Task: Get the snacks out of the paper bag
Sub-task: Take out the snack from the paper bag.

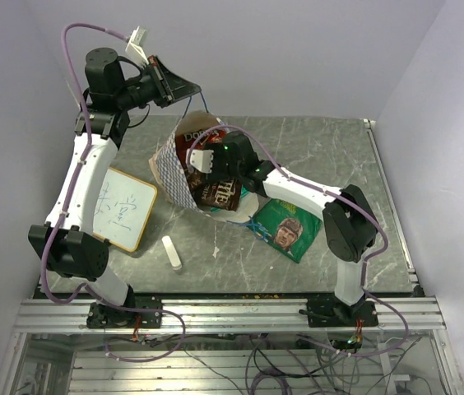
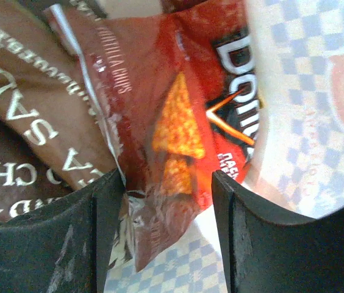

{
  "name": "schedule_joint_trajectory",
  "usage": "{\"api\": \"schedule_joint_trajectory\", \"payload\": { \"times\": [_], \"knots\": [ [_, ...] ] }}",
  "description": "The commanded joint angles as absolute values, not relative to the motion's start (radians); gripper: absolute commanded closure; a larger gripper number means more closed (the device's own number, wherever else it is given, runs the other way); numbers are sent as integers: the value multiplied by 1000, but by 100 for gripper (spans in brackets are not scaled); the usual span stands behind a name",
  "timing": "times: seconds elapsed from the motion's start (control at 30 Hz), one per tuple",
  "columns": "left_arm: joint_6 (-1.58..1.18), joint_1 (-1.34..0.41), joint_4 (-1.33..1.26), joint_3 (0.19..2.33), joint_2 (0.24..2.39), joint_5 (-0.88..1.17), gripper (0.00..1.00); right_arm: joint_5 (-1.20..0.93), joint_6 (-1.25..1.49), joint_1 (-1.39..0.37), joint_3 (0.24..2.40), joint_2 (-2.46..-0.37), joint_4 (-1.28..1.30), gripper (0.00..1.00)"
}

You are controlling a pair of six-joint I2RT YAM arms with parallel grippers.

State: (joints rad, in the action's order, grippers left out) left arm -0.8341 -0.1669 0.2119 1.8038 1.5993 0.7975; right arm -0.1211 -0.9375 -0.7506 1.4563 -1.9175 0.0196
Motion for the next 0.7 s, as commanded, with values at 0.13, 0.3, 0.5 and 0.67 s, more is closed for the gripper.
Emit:
{"api": "schedule_joint_trajectory", "payload": {
  "times": [0.13, 0.3, 0.5, 0.67],
  "knots": [
    [-796, -188, 193, 1845, 1564, 805, 93, -58, -895, -736, 1536, -1968, -72, 45],
    [-796, -189, 195, 1842, 1560, 808, 93, -143, -937, -733, 1523, -1970, -59, 46],
    [-797, -192, 199, 1838, 1559, 808, 93, -149, -945, -735, 1532, -2002, -89, 43],
    [-812, -192, 189, 1834, 1564, 810, 93, -188, -949, -735, 1531, -2016, -89, 44]
  ]
}}
